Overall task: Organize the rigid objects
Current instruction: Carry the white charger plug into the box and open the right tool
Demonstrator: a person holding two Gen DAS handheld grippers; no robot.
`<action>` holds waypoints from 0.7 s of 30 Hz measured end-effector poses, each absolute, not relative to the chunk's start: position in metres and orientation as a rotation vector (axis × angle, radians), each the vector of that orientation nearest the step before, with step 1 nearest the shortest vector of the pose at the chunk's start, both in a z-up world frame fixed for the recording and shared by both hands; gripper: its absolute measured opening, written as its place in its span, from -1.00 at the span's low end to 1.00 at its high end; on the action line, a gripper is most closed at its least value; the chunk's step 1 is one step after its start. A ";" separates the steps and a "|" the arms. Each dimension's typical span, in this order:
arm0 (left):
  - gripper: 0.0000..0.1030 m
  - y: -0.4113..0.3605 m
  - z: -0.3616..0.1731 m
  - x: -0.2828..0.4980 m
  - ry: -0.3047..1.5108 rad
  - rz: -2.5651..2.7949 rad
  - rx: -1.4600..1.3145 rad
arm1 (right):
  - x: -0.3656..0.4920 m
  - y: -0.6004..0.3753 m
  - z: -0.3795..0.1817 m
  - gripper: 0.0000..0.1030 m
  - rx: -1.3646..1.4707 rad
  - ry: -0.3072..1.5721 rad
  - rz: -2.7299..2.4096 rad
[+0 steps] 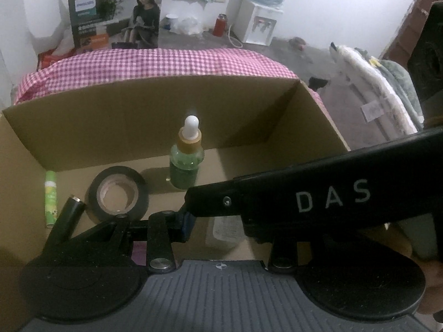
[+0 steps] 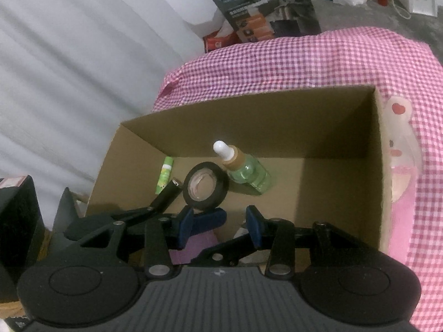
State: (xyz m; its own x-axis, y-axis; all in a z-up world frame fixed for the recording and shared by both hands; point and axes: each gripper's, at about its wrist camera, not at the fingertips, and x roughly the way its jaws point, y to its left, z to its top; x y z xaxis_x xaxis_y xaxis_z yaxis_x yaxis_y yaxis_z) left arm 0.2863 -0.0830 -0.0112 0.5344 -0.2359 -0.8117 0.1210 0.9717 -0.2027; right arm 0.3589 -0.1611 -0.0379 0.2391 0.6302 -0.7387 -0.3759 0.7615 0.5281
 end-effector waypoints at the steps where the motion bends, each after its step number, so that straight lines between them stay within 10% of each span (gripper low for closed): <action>1: -0.24 -0.083 -0.011 0.287 0.984 -0.218 -0.128 | 0.359 -0.162 -0.038 -0.13 0.264 1.137 0.700; 21: 0.70 -0.054 0.063 0.161 0.737 -0.366 -0.133 | 0.227 -0.237 0.052 0.16 0.406 0.790 0.711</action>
State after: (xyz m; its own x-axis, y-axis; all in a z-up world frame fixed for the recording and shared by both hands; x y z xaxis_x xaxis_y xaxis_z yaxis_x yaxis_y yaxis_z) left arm 0.1613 -0.0541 0.0633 0.6807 -0.3712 -0.6315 0.2787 0.9285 -0.2453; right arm 0.2271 -0.2366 0.0522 0.4938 0.7108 -0.5010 -0.4231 0.6997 0.5757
